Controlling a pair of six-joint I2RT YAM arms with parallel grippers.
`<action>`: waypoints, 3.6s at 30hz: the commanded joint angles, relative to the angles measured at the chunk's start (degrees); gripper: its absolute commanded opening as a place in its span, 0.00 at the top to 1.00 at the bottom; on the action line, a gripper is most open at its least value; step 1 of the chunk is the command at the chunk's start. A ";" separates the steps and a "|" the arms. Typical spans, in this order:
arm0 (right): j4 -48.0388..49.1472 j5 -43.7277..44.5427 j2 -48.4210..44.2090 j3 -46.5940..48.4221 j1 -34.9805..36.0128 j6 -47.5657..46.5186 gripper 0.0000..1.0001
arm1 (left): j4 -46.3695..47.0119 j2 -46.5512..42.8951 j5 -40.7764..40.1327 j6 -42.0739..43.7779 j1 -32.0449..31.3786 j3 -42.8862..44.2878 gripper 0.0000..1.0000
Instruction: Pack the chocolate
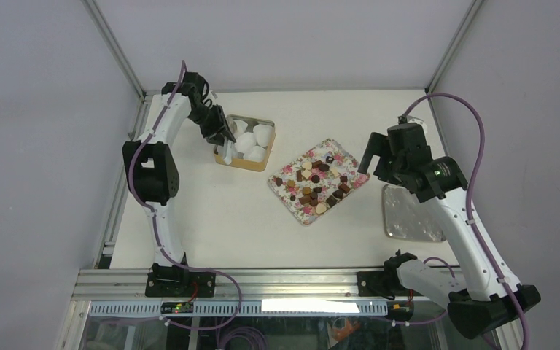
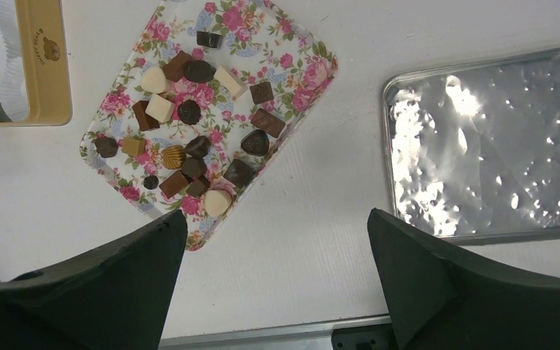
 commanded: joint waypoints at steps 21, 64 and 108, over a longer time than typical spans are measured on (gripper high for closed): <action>2.45 -1.26 1.08 1.56 -0.24 0.96 0.01 | 1.84 5.85 -2.93 -1.88 0.42 9.92 0.67; 3.36 -4.76 0.82 0.58 -0.21 2.56 0.02 | 7.30 -21.70 -21.50 2.68 -35.94 -25.85 0.59; 4.37 -5.97 1.44 0.24 -0.27 3.02 0.02 | 1.42 -12.04 -21.26 3.11 -38.29 -20.41 0.56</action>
